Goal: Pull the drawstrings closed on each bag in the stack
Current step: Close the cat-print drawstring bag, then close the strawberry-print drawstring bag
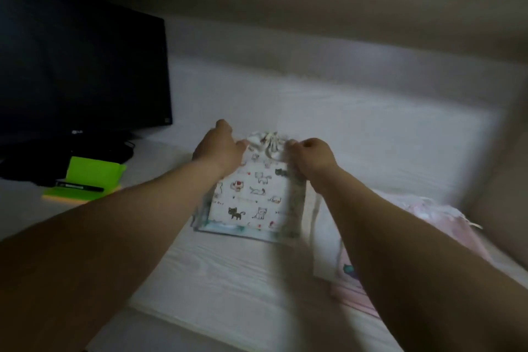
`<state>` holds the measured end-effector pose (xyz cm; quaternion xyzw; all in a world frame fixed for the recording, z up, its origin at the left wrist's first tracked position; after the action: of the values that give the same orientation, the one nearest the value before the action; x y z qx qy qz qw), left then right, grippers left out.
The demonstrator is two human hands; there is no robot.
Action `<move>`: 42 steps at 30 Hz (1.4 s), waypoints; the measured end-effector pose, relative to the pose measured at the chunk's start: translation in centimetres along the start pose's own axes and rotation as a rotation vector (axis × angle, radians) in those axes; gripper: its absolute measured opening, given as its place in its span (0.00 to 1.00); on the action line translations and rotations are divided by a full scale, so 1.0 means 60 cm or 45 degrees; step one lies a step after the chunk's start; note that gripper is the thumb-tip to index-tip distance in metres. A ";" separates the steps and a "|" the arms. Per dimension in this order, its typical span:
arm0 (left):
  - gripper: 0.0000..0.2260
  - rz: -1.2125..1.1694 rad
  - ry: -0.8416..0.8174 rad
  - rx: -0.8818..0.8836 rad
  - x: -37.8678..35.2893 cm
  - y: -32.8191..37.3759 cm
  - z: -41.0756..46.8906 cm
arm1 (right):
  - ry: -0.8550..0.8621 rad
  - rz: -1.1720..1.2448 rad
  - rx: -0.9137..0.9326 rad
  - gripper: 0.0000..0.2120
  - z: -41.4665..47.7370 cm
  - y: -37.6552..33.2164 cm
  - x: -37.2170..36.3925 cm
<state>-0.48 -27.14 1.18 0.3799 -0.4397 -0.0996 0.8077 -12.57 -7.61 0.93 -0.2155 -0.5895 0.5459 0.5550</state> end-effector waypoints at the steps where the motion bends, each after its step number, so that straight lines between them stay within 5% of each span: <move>1: 0.19 0.201 0.107 -0.067 -0.002 0.004 -0.013 | 0.020 -0.071 -0.032 0.16 0.003 0.013 -0.012; 4: 0.21 0.496 0.069 -0.430 -0.060 0.028 -0.056 | 0.075 -0.167 -0.089 0.29 -0.012 0.048 -0.025; 7: 0.24 0.589 0.041 -0.460 -0.088 0.023 -0.064 | 0.166 -0.188 -0.016 0.26 -0.032 0.060 0.007; 14: 0.22 0.406 0.307 -0.518 -0.070 0.106 -0.091 | 0.270 -0.106 -0.026 0.23 -0.094 0.089 0.176; 18: 0.10 0.152 0.166 -0.679 -0.138 0.203 -0.136 | 0.309 0.033 -0.166 0.15 -0.132 0.149 0.280; 25: 0.11 -0.143 -0.406 -0.380 -0.330 0.244 -0.152 | 0.339 0.202 -0.317 0.08 -0.177 0.256 0.373; 30: 0.10 -0.158 -0.554 -0.174 -0.389 0.236 -0.126 | 0.395 0.024 -0.356 0.09 -0.168 0.281 0.413; 33: 0.13 -0.016 -0.634 -0.071 -0.413 0.215 -0.116 | 0.225 -0.186 -0.524 0.10 -0.154 0.310 0.404; 42: 0.12 0.023 -0.641 -0.099 -0.430 0.195 -0.109 | 0.028 -0.308 -0.482 0.12 -0.159 0.312 0.358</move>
<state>-12.69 -2.83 -9.10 0.3078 -0.6262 -0.2006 0.6876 -16.89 20.55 -8.61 -0.2493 -0.6969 0.3526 0.5725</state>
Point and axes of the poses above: each hand's wrist, its own z-axis towards the middle knuckle, its own x-axis out of the back of the hand, y = z × x, the point moved 8 cm from there along z, towards the middle knuckle, and after that the axes turned 7 degrees about -y, right-handed, at the moved point
